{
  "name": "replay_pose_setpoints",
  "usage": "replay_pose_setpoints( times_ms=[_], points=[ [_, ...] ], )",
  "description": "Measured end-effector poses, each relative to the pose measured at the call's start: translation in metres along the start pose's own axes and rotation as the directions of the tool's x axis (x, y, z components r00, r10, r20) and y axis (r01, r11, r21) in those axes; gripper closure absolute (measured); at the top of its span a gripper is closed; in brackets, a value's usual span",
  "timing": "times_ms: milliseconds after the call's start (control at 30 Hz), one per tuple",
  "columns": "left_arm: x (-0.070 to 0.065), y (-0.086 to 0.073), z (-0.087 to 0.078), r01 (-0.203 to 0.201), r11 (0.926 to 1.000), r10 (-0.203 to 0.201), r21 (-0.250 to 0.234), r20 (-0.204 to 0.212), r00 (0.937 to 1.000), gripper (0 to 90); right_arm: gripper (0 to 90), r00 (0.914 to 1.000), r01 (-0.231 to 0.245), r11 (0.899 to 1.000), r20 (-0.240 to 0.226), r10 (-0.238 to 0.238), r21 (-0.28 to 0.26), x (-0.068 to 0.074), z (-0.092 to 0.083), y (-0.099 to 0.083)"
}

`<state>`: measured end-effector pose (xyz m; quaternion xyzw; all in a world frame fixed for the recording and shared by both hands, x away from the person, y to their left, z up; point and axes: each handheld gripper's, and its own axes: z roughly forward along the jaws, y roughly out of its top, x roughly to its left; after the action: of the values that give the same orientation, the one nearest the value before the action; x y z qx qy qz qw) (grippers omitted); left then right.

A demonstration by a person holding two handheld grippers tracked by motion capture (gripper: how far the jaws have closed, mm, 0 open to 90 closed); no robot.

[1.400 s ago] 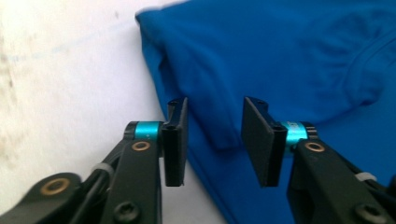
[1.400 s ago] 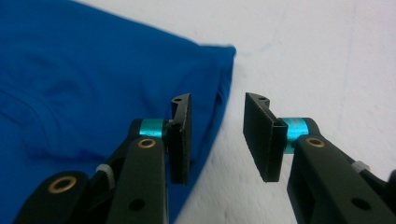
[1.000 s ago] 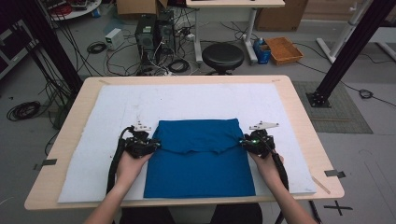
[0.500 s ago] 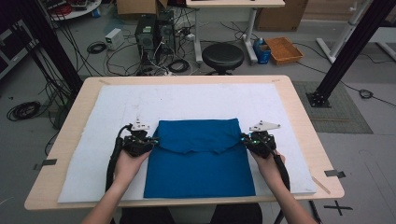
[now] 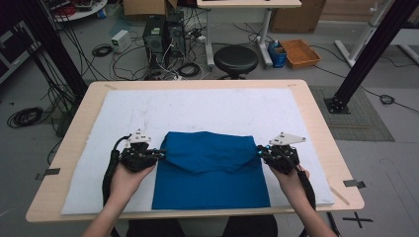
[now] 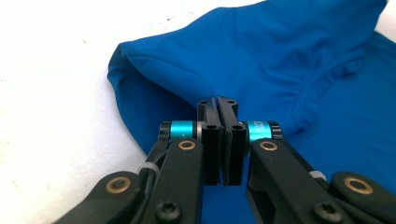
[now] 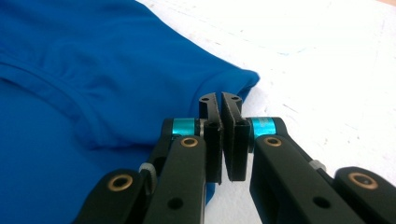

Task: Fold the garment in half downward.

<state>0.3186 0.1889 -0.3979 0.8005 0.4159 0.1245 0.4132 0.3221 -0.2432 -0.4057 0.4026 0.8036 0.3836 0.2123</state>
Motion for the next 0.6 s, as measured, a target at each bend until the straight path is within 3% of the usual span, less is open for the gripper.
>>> replay_pose_setpoints(
  times_ms=[167,200,333,433,567,600],
  points=[
    [0.004,0.0,0.01,0.017,0.9998,-0.017,0.012,0.001,0.9998,88.0,85.0,0.9968,-0.08,0.997,-0.006,0.08,0.014,-0.016,0.011,-0.001],
    [0.003,0.0,0.011,0.014,0.9998,-0.014,0.015,0.004,0.9999,88.0,80.9,0.9953,-0.095,0.995,-0.013,0.096,0.007,-0.018,0.01,-0.002],
    [0.002,-0.005,0.014,0.014,0.9998,-0.014,0.017,0.015,0.9998,87.8,78.0,0.9887,-0.138,0.99,-0.058,0.138,0.005,-0.018,0.004,-0.008],
    [0.002,-0.006,0.015,0.018,0.9997,-0.018,0.019,0.019,0.9997,87.8,78.0,0.9786,-0.18,0.984,-0.098,0.181,0.02,-0.017,0.002,-0.013],
    [0.003,-0.007,0.014,0.018,0.9997,-0.018,0.017,0.023,0.9996,87.4,77.2,0.9573,-0.246,0.968,-0.146,0.249,0.041,-0.02,0.006,-0.017],
    [0.003,-0.007,0.014,0.019,0.9997,-0.019,0.016,0.024,0.9995,87.4,76.2,0.9487,-0.266,0.963,-0.166,0.269,0.044,-0.021,0.008,-0.017]
  ],
)
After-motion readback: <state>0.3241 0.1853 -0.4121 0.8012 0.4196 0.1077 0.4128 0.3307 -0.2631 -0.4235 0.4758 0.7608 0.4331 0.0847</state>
